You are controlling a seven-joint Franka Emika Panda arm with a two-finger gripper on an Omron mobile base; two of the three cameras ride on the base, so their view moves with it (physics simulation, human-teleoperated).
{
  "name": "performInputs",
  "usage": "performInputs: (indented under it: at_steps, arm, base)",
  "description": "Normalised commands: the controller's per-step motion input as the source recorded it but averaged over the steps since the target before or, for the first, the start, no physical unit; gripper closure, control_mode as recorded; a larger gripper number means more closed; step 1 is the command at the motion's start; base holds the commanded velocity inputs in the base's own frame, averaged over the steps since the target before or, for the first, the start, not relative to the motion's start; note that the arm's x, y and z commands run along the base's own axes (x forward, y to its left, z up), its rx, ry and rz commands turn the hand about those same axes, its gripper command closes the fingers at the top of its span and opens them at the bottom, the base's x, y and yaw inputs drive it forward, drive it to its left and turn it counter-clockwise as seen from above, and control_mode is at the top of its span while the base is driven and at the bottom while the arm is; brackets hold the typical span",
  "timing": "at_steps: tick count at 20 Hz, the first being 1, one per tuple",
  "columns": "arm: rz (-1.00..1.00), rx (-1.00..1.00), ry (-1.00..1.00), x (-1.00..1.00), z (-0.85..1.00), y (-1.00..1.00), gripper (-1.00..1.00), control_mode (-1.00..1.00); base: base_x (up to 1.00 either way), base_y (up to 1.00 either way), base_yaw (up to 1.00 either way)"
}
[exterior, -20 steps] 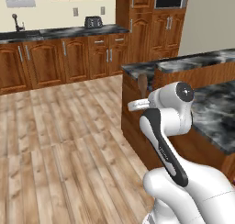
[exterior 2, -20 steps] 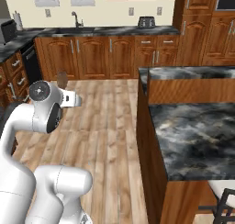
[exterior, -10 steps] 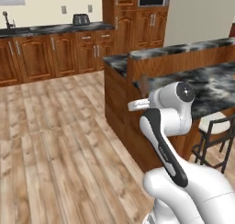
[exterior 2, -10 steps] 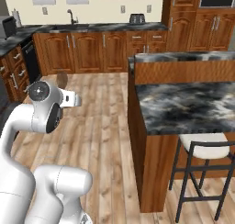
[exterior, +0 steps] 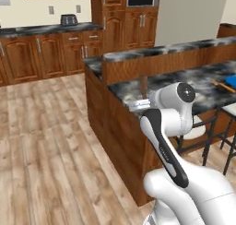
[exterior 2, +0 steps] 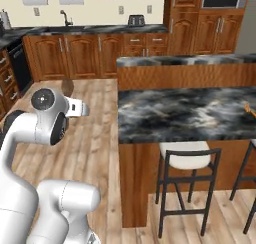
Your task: Take the fork and place it on the left side of the plate. Then take the spoon and place it on the right side of the plate. Make sure they're directly next to the plate.
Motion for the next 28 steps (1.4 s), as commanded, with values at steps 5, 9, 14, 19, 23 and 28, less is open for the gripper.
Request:
performInputs:
  at_steps: [5, 9, 14, 19, 23, 28]
  arm:
    - [0.00, 0.00, 0.00, 0.00, 0.00, 0.00, 1.00, 1.00]
    - [0.00, 0.00, 0.00, 0.00, 0.00, 0.00, 1.00, 1.00]
    - [0.00, 0.00, 0.00, 0.00, 0.00, 0.00, 1.00, 1.00]
    - [0.00, 0.00, 0.00, 0.00, 0.00, 0.00, 1.00, 1.00]
    - [0.00, 0.00, 0.00, 0.00, 0.00, 0.00, 1.00, 1.00]
    - [0.00, 0.00, 0.00, 0.00, 0.00, 0.00, 1.00, 1.00]
  base:
    - [0.00, -0.94, 0.00]
    - [0.07, -0.98, 0.00]
    - [0.20, -1.00, 0.00]
    - [0.32, -1.00, 0.00]
    - [0.38, -1.00, 0.00]
    - [0.37, -1.00, 0.00]
